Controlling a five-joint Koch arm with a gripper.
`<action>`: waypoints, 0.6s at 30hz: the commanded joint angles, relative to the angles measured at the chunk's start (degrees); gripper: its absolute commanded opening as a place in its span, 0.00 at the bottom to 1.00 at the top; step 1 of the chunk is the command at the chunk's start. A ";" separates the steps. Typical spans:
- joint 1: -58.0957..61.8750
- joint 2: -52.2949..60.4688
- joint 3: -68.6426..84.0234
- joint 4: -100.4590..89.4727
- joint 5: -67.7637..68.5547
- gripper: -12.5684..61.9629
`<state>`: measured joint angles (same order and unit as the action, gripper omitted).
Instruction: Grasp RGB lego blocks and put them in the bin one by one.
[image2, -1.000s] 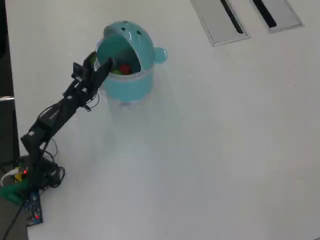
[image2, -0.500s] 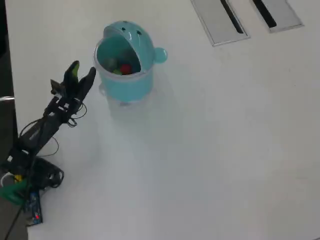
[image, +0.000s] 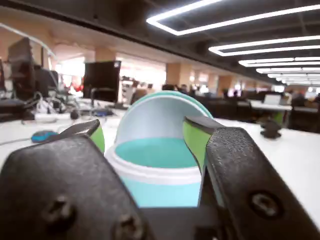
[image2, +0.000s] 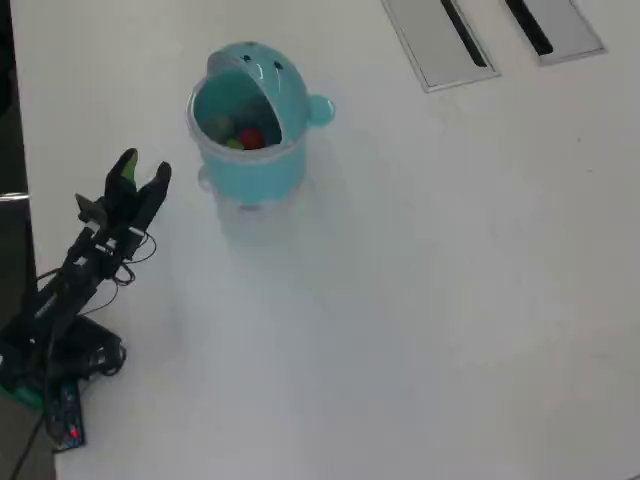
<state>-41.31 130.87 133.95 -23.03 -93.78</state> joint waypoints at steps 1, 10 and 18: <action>0.70 2.64 -1.05 -3.34 1.58 0.56; 2.37 4.66 7.65 -8.88 5.01 0.56; 7.12 4.75 14.50 -19.16 13.18 0.56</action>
<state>-35.60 131.22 150.73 -34.80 -82.62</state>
